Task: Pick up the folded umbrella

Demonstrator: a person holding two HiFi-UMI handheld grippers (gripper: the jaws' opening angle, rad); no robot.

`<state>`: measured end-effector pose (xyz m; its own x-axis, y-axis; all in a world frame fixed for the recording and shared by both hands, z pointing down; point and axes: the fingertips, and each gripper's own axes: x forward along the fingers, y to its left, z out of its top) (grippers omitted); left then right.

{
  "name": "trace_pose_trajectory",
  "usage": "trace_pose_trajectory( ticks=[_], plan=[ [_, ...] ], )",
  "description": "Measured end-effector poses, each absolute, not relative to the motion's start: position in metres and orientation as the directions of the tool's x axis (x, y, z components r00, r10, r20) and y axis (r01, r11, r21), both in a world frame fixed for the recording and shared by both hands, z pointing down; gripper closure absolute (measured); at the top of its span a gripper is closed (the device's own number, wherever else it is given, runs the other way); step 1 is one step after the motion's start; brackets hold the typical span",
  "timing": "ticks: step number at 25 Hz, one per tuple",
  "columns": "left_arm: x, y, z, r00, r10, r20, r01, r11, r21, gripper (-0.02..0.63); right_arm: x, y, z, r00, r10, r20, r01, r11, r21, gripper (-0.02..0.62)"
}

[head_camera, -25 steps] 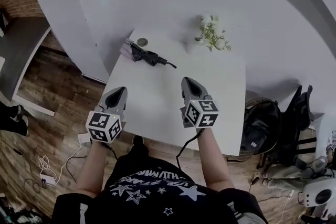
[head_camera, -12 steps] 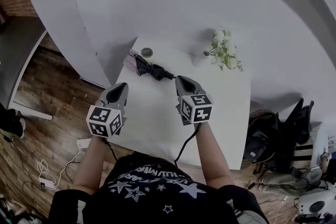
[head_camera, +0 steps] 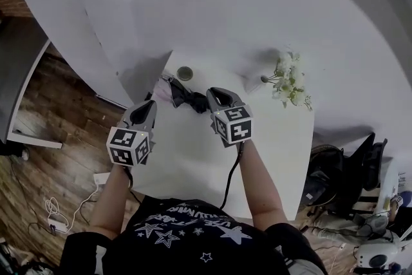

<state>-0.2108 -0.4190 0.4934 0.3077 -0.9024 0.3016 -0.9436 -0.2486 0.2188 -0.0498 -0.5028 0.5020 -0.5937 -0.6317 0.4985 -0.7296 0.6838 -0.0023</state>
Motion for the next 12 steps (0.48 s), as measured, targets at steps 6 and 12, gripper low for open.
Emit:
trace_pose_trajectory(
  ticks=[6,12],
  plan=[
    [-0.223,-0.443,0.519,0.304,-0.886,0.350,-0.944,-0.231,0.233,0.603,-0.086,-0.511,0.550,-0.609,-0.459,0.648,-0.587,0.809,0.022,0.420],
    [-0.231,-0.456,0.545,0.298,-0.871,0.391,-0.944,-0.208,0.255,0.603,-0.110,-0.512,0.592,-0.576,-0.339,0.743,-0.463,0.885,0.045,0.339]
  ],
)
